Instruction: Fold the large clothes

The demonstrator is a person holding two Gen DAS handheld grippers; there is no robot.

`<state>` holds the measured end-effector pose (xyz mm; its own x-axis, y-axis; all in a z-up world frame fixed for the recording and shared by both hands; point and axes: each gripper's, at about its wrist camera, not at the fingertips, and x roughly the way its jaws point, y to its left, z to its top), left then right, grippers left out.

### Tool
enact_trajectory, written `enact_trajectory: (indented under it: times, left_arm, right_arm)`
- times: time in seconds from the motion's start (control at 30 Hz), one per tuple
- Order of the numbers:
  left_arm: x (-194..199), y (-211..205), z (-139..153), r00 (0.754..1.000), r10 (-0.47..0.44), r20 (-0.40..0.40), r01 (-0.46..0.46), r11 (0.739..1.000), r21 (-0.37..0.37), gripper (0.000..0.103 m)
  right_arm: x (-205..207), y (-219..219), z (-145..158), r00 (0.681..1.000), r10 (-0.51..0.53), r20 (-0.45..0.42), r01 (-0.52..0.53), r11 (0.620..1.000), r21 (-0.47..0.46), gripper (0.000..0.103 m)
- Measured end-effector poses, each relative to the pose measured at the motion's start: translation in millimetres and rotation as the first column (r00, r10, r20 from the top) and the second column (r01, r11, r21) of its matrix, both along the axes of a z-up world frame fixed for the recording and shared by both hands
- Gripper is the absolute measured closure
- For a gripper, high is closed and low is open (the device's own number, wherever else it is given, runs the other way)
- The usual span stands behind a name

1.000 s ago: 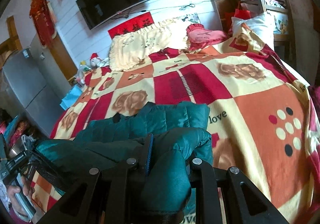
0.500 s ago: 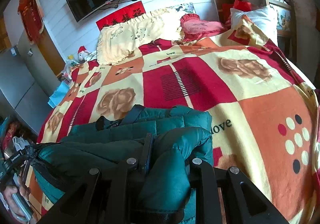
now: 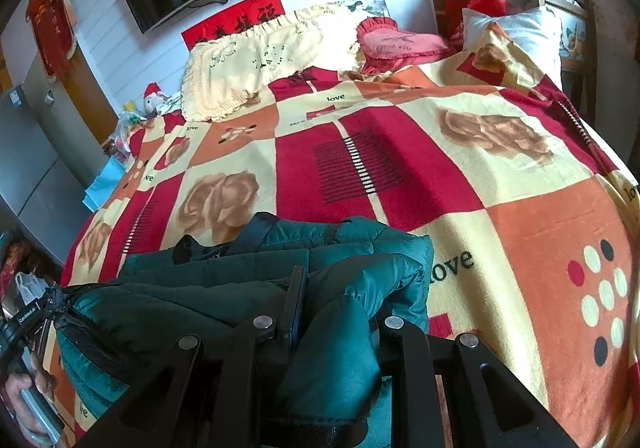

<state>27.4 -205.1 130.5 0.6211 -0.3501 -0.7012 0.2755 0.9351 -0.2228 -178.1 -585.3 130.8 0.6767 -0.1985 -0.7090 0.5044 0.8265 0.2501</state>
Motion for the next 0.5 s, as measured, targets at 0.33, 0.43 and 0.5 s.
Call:
enact_trajectory:
  times: [0.33, 0.43, 0.5]
  left_arm:
    - [11.1, -18.4, -20.9, 1.0, 0.007, 0.016, -0.008, 0.998, 0.068, 0.081]
    - [14.2, -22.1, -27.9, 1.0, 0.01, 0.018, -0.011, 0.997, 0.081, 0.081]
    - [17.6, -24.5, -33.4, 1.0, 0.01, 0.013, -0.011, 0.996, 0.092, 0.081]
  right_arm:
    - [16.2, -11.9, -27.9, 0.999, -0.026, -0.039, 0.028, 0.999, 0.038, 0.084]
    - [18.9, -14.2, -36.4, 0.998, -0.037, -0.045, 0.039, 0.998, 0.049, 0.084]
    - [20.5, -15.7, -42.0, 0.998, -0.04, -0.051, 0.042, 0.998, 0.054, 0.084]
